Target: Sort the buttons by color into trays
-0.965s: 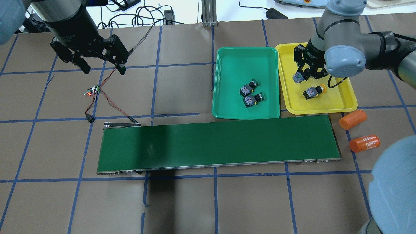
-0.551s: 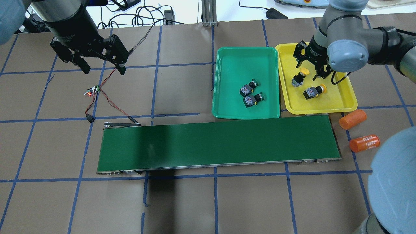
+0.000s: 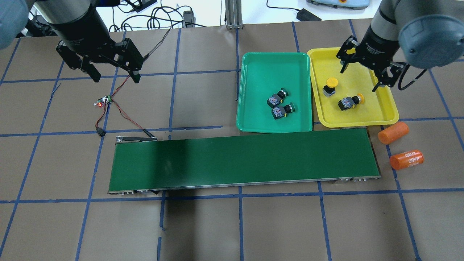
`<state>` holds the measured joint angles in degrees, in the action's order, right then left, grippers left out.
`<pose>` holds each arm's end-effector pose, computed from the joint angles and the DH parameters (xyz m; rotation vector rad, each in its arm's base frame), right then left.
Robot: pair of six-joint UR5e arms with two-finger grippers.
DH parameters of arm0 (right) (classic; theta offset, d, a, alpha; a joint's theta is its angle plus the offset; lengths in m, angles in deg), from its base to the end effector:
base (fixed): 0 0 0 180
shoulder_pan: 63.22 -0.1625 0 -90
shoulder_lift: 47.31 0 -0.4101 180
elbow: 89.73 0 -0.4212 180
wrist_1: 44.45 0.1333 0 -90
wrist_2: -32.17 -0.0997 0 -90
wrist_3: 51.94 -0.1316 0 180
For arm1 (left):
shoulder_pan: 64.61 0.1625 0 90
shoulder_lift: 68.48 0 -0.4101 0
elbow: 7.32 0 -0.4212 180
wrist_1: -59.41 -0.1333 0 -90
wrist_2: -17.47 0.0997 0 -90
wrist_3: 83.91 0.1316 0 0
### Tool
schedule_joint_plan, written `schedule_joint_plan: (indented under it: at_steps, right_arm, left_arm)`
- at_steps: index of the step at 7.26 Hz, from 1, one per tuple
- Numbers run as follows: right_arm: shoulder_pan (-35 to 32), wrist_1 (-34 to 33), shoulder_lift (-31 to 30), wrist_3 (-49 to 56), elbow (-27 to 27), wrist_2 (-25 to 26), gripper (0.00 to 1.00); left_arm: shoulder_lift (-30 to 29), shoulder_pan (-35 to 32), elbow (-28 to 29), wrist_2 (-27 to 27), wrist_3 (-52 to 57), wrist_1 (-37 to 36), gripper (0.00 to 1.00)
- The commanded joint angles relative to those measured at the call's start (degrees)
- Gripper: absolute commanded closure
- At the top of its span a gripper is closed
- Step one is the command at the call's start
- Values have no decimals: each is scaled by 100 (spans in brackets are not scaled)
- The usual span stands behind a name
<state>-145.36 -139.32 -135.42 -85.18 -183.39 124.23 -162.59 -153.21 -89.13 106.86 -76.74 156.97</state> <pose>0.0548 -0.5435 0.3990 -1.0892 -2.9065 -0.0057 -0.1214 -0.5442 0.4641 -0.1568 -3.1211 -0.0934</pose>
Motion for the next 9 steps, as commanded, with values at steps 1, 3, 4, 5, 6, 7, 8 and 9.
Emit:
schedule_joint_plan:
  at_steps: [1,3,4,5,6,7,8,9]
  right_arm:
    - [-169,923,-1012,934,-109,31,0]
    - [-432,953,-1400,1774,-521,49,0]
    - [-808,901,-1602,2081,-697,58,0]
    - [-951,848,-1648,2441,-742,6,0]
    - [-970,865,-1605,2914,-699,-30,0]
    - [-970,821,-1543,3597,-655,-12,0]
    - [-970,804,-1508,3613,-567,-30,0]
    - [-970,847,-1333,3613,-384,-30,0]
  left_arm:
    - [-2,-8,7,0,-5,0,0]
    - [-2,0,-2,0,4,0,0]
    - [-2,0,-2,0,-4,0,0]
    - [-2,0,-2,0,-5,0,0]
    - [-2,0,-2,0,4,0,0]
    - [-2,0,-2,0,4,0,0]
    - [-2,18,-2,0,4,0,0]
    - [-2,18,-2,0,-4,0,0]
